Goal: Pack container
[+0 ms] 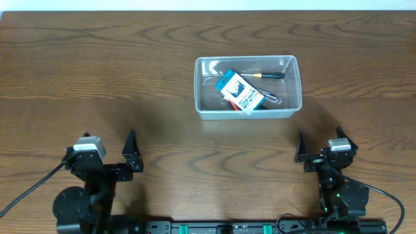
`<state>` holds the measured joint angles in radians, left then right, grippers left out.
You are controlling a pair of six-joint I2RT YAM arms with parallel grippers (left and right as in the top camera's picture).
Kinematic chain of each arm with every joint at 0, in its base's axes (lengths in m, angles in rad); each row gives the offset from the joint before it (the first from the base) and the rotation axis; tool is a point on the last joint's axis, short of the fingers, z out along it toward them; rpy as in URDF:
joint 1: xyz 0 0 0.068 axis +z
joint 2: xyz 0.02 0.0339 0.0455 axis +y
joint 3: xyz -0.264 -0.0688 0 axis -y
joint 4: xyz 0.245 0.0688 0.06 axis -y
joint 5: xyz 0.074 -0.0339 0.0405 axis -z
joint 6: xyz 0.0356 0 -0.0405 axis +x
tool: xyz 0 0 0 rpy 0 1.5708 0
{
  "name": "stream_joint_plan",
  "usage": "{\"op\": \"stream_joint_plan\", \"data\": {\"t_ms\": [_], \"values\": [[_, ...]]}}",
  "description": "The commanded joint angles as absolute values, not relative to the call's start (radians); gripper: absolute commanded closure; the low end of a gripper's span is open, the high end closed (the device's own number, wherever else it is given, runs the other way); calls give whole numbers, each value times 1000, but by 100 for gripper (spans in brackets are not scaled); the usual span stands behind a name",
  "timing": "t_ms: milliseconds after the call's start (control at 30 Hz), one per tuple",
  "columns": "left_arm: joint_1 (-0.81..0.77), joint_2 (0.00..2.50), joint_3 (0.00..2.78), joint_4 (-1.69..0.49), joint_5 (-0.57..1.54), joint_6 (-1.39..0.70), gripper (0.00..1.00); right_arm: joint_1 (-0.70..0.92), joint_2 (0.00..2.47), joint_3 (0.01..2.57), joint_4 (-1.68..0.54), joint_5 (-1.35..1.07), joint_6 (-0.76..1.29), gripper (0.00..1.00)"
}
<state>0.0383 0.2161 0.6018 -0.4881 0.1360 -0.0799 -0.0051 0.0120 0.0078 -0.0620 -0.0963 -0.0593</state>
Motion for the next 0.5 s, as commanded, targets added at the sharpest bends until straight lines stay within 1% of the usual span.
{"op": "stream_joint_plan", "data": {"t_ms": [0, 467], "values": [[13, 175, 516, -421, 150, -91, 2, 1, 6, 6, -66, -94, -68, 1], [9, 35, 211, -163, 138, -83, 2, 1, 6, 6, -66, -94, -68, 1]]}}
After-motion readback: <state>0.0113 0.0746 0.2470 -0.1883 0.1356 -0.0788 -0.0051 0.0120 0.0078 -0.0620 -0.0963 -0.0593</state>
